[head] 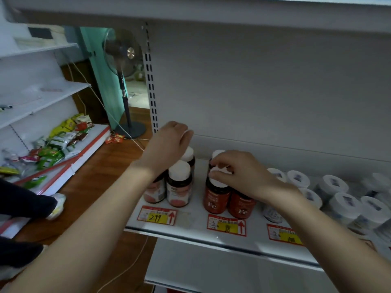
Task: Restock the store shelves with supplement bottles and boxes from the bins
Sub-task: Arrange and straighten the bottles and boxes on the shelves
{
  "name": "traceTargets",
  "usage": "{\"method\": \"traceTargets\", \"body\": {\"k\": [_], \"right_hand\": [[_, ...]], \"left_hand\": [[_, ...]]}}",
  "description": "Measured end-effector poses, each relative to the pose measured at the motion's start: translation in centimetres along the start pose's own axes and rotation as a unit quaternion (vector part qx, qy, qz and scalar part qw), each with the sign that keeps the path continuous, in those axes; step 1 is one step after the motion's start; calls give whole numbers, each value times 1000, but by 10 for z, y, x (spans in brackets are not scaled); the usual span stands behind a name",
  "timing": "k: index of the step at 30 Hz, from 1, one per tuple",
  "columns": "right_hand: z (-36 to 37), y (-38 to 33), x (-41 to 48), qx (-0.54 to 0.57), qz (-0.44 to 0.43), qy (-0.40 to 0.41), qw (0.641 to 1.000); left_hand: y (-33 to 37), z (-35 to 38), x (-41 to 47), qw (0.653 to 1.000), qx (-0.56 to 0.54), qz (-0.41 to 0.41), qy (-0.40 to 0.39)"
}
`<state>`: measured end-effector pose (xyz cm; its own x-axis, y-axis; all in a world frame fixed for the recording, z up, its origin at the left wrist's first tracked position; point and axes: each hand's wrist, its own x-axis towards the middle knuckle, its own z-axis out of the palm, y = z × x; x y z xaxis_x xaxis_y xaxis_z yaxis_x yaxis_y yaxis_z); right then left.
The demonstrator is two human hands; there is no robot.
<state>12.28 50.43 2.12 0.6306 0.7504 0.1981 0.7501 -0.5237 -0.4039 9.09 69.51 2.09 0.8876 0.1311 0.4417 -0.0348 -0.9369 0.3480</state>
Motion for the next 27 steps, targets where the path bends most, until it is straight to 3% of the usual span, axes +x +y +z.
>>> {"method": "traceTargets", "body": {"k": [3,12,20,27], "right_hand": [[10,-21,24,8,-4,-13,1000],[51,-47,53,-35,83,-112,990],[73,-49,55,-14,108,-67,992],[72,-48,57,-4,145,-83,986]], "left_hand": [[-32,-18,-8,1000,7,-19,-5],[-77,-21,-43,976,32,-53,-207],[-100,-11,-44,981,-29,16,-189],[-105,-14,-41,975,-52,44,-213]]}}
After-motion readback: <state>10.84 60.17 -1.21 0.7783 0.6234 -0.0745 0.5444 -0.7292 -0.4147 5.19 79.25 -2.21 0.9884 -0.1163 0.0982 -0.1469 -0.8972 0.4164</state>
